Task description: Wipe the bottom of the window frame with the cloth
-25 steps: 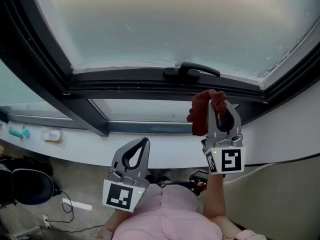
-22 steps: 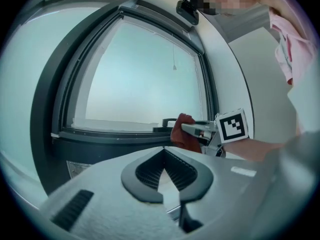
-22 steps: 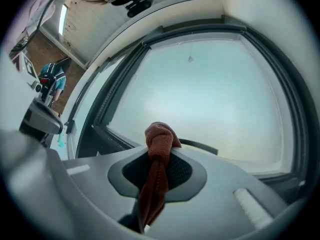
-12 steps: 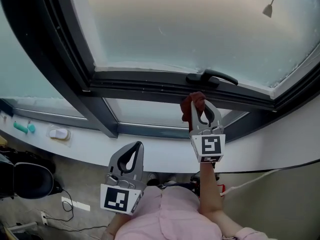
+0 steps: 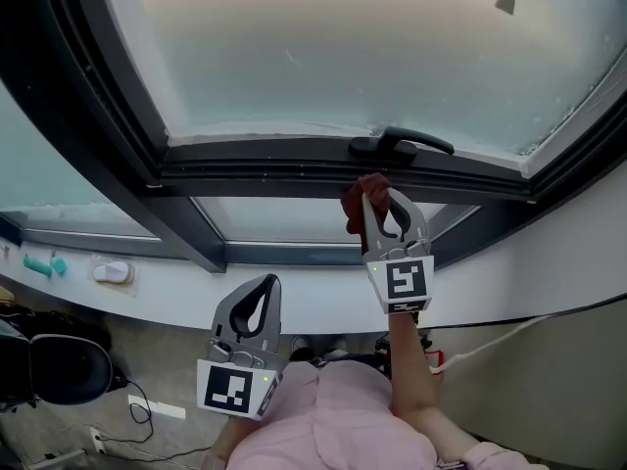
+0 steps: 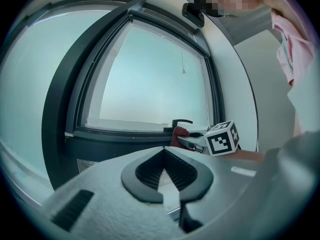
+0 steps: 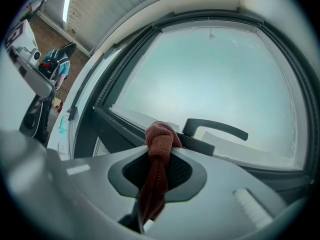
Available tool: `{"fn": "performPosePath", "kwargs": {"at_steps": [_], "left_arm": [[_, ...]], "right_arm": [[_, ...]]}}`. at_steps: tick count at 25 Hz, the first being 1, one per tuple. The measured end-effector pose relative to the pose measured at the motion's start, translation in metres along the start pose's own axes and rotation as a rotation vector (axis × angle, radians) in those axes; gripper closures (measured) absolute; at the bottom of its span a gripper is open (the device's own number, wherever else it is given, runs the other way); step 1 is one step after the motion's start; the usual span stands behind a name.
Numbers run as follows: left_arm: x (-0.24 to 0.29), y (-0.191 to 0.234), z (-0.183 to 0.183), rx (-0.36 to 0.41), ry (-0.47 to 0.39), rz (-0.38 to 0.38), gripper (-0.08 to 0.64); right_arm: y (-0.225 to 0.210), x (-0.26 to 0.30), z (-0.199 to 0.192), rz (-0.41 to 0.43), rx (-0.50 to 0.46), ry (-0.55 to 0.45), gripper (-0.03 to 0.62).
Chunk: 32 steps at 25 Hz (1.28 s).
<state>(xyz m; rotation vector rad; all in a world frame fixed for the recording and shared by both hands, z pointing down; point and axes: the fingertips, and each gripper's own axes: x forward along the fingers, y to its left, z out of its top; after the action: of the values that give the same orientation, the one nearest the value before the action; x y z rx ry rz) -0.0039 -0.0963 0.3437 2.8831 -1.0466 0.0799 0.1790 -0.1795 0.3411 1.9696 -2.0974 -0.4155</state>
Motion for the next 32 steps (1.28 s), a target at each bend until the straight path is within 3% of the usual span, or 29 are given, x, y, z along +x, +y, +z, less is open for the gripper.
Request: {"fn": "performPosePath", "kwargs": {"at_steps": [5,10,15,25,32], "left_arm": [[0.006,-0.006,0.001,0.000,0.001,-0.015,0.565],[0.013,-0.017,0.001,0.003,0.004,-0.035,0.565],[0.020,-0.027,0.002,0.006,0.004,-0.051,0.565],[0.033,-0.045,0.008,0.009,-0.002,-0.077,0.565],[0.037,-0.051,0.009,0.005,-0.017,-0.075,0.565]], "right_arm": [[-0.012,-0.005,-0.001,-0.008,0.013,-0.016,0.531],[-0.018,-0.010,-0.003,0.010,0.031,0.057,0.531],[-0.032,-0.015,-0.012,-0.022,0.043,0.011,0.531],[-0.064,-0.032,-0.021,-0.043,0.069,0.091,0.529],[-0.085,-0.041,-0.033,-0.093,0.094,0.066,0.531]]}}
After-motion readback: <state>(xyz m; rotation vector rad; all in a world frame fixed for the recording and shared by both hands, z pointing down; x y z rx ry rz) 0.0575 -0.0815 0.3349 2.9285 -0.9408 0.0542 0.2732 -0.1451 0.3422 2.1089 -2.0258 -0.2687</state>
